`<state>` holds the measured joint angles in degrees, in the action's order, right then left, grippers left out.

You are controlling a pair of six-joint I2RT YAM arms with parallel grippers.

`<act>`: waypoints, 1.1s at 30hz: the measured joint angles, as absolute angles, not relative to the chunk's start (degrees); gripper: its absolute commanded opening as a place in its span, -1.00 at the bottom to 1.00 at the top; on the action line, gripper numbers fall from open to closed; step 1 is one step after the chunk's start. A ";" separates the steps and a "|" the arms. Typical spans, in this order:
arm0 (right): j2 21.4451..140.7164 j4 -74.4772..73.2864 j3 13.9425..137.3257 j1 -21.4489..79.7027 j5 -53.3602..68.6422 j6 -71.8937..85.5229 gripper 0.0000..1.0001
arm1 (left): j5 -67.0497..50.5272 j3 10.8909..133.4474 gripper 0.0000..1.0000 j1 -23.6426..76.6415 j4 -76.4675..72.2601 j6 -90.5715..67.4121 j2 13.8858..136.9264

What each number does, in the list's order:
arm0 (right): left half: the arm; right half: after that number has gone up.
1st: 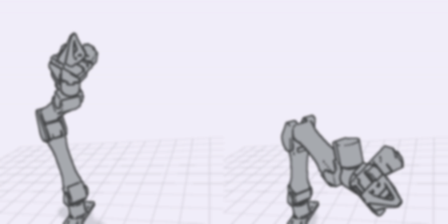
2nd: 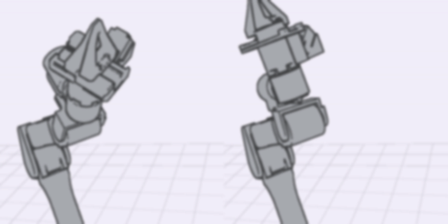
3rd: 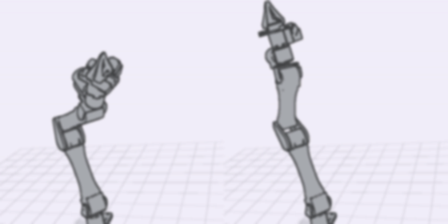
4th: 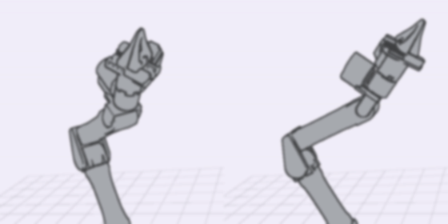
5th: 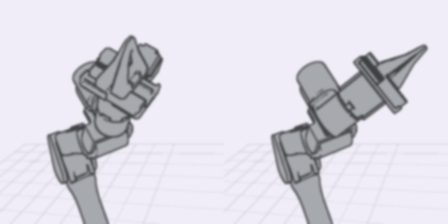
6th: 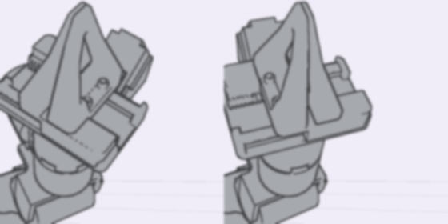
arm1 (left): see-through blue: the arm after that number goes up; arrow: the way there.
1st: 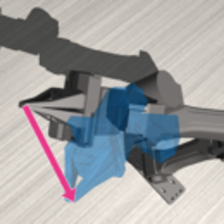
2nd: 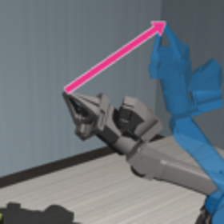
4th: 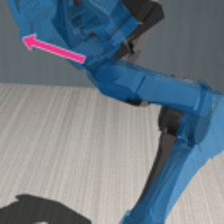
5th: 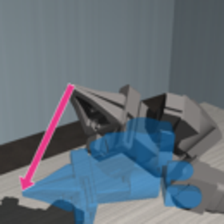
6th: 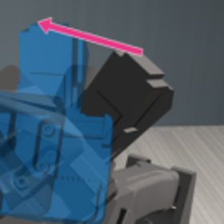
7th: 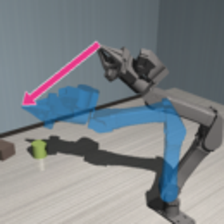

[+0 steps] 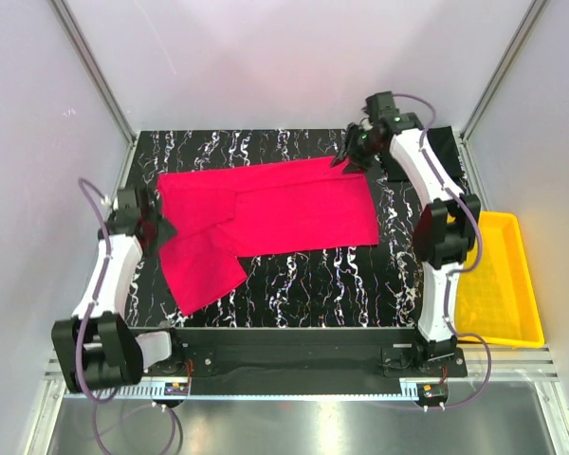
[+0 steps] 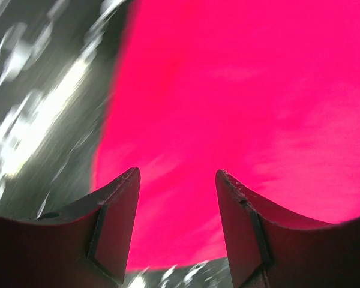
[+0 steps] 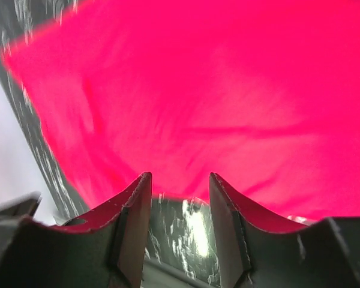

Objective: Fold and stack the t-shirts
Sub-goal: Fold the tshirt

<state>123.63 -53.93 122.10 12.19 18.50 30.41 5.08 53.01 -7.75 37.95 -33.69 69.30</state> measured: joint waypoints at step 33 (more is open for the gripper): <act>94.78 -40.32 63.00 7.27 22.44 29.43 0.08 | 1.32 32.84 -1.00 -14.06 40.34 -45.91 69.80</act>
